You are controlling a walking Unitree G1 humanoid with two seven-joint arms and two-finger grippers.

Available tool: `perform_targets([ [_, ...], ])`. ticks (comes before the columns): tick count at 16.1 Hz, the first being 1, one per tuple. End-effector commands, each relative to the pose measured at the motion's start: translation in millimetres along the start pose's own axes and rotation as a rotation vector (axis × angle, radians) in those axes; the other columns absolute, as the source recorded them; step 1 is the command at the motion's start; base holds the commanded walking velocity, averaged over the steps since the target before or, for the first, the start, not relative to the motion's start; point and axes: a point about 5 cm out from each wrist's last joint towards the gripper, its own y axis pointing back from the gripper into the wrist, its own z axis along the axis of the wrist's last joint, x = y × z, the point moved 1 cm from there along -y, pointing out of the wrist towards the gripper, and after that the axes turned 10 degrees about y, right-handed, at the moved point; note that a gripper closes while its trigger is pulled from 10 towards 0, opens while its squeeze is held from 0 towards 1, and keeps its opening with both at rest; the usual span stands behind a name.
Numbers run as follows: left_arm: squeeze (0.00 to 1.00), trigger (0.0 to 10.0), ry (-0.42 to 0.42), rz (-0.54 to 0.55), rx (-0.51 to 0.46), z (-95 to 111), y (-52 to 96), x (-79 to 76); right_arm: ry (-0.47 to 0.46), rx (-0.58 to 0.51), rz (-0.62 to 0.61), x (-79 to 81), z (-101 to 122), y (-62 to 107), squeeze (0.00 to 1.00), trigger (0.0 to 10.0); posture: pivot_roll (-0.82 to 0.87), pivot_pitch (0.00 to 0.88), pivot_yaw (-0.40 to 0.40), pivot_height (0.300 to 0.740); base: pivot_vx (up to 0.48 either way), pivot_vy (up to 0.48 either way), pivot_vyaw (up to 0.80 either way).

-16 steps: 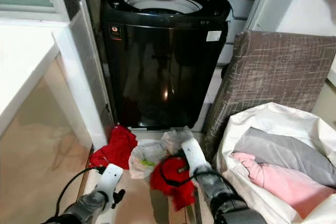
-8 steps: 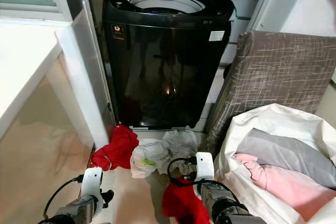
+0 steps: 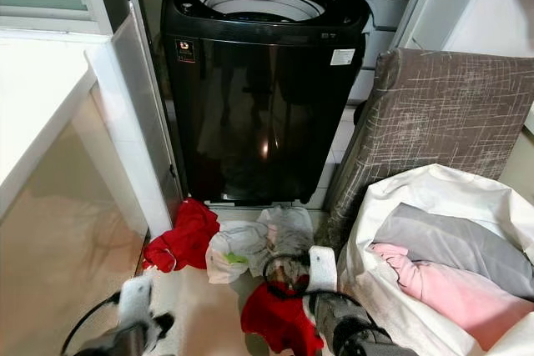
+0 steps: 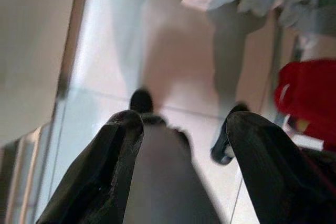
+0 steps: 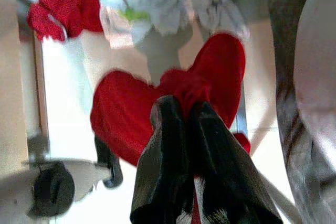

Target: Clothes washing

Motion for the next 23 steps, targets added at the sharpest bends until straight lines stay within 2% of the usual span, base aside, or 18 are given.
perform_targets([
  [1, 0.00, 10.0, -0.010, -0.005, 0.028, -5.8, -0.1, -1.5, 0.028, 0.033, 0.008, 0.3, -5.4, 0.1, 0.00, 0.0, 0.00, 0.000, -0.050, 0.740, 0.000, 0.000, 0.00],
  [3, 0.00, 10.0, -0.076, -0.024, 0.049, -12.2, -0.1, -4.4, 0.051, 0.054, 0.007, 2.8, -14.2, -0.1, 0.00, 0.0, 0.01, 0.000, -0.049, 0.740, 0.000, 0.000, 0.00],
  [6, 0.00, 10.0, -0.256, -0.028, 0.053, -12.4, 0.0, -2.1, 0.038, 0.049, -0.008, 3.2, -16.4, -0.2, 0.00, 0.0, 0.01, 0.000, -0.049, 0.740, 0.000, 0.000, 0.00],
  [9, 0.00, 10.0, -0.337, -0.030, 0.040, -8.3, 0.1, 0.4, 0.050, 0.056, -0.015, 1.6, -17.5, 0.0, 0.00, 0.0, 0.00, 0.000, -0.049, 0.740, 0.000, 0.000, 0.00],
  [12, 0.00, 10.0, -0.375, -0.043, 0.030, -6.6, 0.1, -0.7, 0.045, 0.054, -0.031, -1.3, -17.1, 0.4, 0.00, 0.0, -0.01, 0.000, -0.042, 0.740, 0.000, 0.000, 0.00],
  [14, 0.00, 10.0, -0.467, -0.047, 0.031, -3.4, 0.3, 0.9, 0.041, 0.049, -0.031, 0.1, -16.6, 0.1, 0.00, 0.0, -0.01, 0.000, -0.011, 0.740, 0.000, 0.000, 0.00],
  [19, 0.00, 10.0, -0.566, -0.007, 0.009, 18.2, 2.6, 19.8, -0.006, 0.036, -0.036, 4.5, -17.6, -0.6, 0.00, 0.0, -0.02, 0.002, 0.066, 0.740, 0.000, 0.000, 0.00],
  [20, 0.00, 10.0, -0.551, -0.008, 0.003, 20.2, 2.7, 19.9, -0.009, 0.036, -0.037, 4.5, -17.5, -0.6, 0.00, 0.0, -0.01, 0.006, 0.064, 0.740, 0.000, 0.000, 0.00],
  [21, 0.00, 10.0, -0.433, -0.009, -0.018, 23.5, 2.7, 18.4, -0.007, 0.033, -0.037, 5.5, -16.5, -0.8, 0.00, 0.0, -0.01, 0.008, 0.057, 0.740, 0.000, 0.000, 0.00],
  [22, 0.00, 10.0, -0.357, -0.011, -0.023, 22.7, 2.5, 17.1, -0.011, 0.030, -0.035, 5.1, -15.4, -0.8, 0.00, 0.0, -0.02, 0.011, 0.050, 0.740, 0.000, 0.000, 0.00],
  [23, 0.00, 10.0, -0.320, -0.006, -0.022, 20.8, 2.3, 16.9, -0.014, 0.028, -0.035, 3.5, -15.0, -0.6, 0.00, 0.0, -0.02, 0.014, 0.042, 0.740, 0.000, 0.000, 0.00],
])
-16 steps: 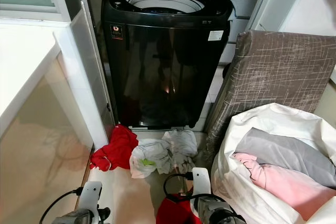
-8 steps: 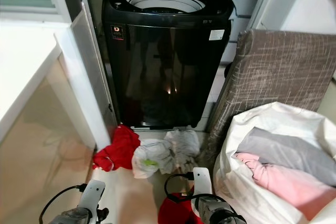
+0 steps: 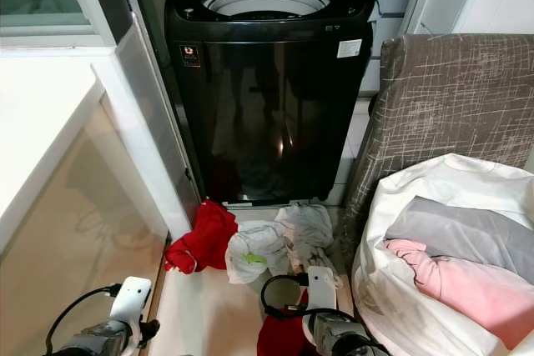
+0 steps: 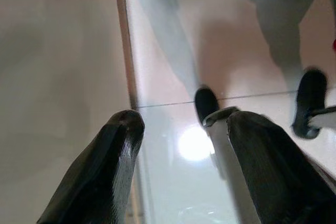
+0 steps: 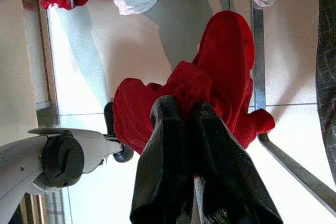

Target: Clothes washing

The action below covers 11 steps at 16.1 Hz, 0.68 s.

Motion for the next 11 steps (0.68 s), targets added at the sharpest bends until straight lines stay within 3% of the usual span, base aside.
perform_targets([
  [1, 0.00, 10.0, 0.014, 0.012, 0.003, 0.3, -0.1, 0.2, -0.035, -0.031, -0.019, -5.3, 5.0, 0.6, 0.00, 0.0, -0.02, 0.020, 0.033, 0.740, 0.000, 0.000, 0.00],
  [4, 0.00, 10.0, -0.038, -0.002, -0.001, 1.3, -0.4, -3.7, -0.021, -0.032, -0.046, -17.0, 4.9, 2.2, 0.00, 0.0, -0.02, 0.023, 0.015, 0.740, 0.000, 0.000, 0.00],
  [9, 0.00, 10.0, 0.049, -0.007, -0.029, 4.2, -1.1, -9.9, 0.039, -0.042, -0.040, -24.2, 10.2, 3.7, 0.00, 0.0, -0.02, 0.014, -0.002, 0.740, 0.000, 0.000, 0.00],
  [11, 0.00, 10.0, 0.026, -0.015, -0.026, 2.5, -1.3, -12.4, 0.033, -0.045, -0.037, -22.4, 10.4, 3.4, 0.00, 0.0, -0.02, 0.014, -0.003, 0.740, 0.000, 0.000, 0.00],
])
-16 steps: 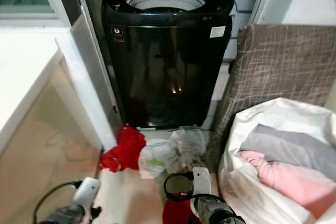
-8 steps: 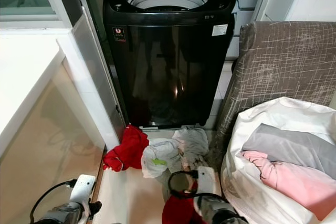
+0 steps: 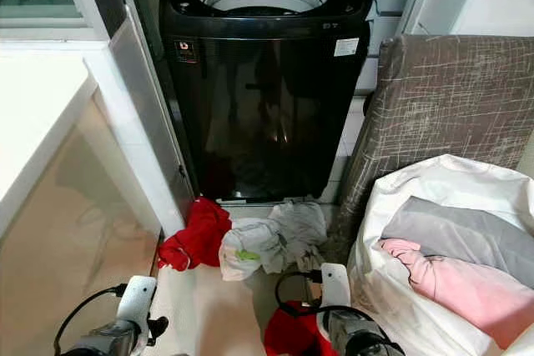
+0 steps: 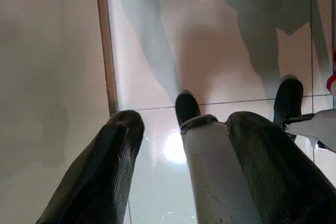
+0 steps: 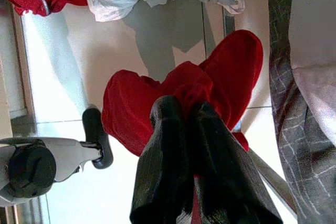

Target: Clothes washing

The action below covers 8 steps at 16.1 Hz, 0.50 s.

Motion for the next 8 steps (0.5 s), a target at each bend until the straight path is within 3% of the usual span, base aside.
perform_targets([
  [1, 0.00, 10.0, -0.005, 0.001, -0.007, 2.3, -0.1, -0.5, 0.006, -0.027, 0.001, 2.7, 7.3, -0.4, 0.00, 0.0, -0.02, 0.014, -0.003, 0.740, 0.000, 0.000, 0.00],
  [8, 0.00, 10.0, 0.002, -0.007, -0.014, 2.4, -0.6, -5.5, 0.018, -0.027, 0.006, 3.7, 8.4, -0.5, 0.00, 0.0, -0.02, 0.012, -0.008, 0.740, 0.000, 0.000, 0.00],
])
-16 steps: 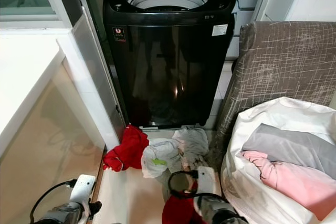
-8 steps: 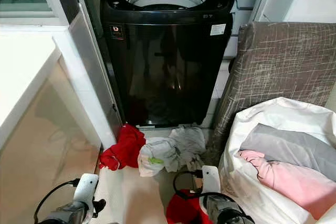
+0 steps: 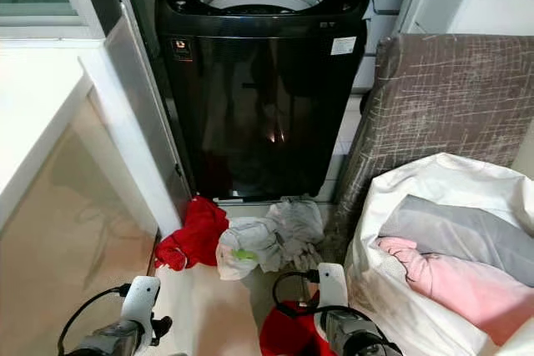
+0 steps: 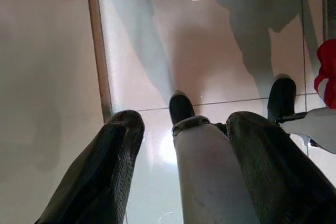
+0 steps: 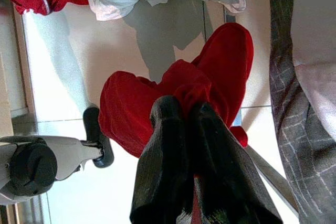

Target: Clothes washing

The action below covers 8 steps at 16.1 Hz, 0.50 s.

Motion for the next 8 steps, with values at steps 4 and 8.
perform_targets([
  [4, 0.00, 10.0, -0.006, 0.003, -0.013, 4.4, -0.2, -1.7, 0.038, -0.032, 0.007, 1.6, 10.7, -0.2, 0.00, 0.0, -0.02, 0.000, -0.012, 0.740, 0.000, 0.000, 0.00],
  [8, 0.00, 10.0, -0.027, 0.005, -0.042, 16.7, -0.1, -1.4, 0.048, -0.034, -0.003, 2.3, 14.5, -0.3, 0.00, 0.0, -0.01, 0.000, -0.009, 0.740, 0.000, 0.000, 0.00],
])
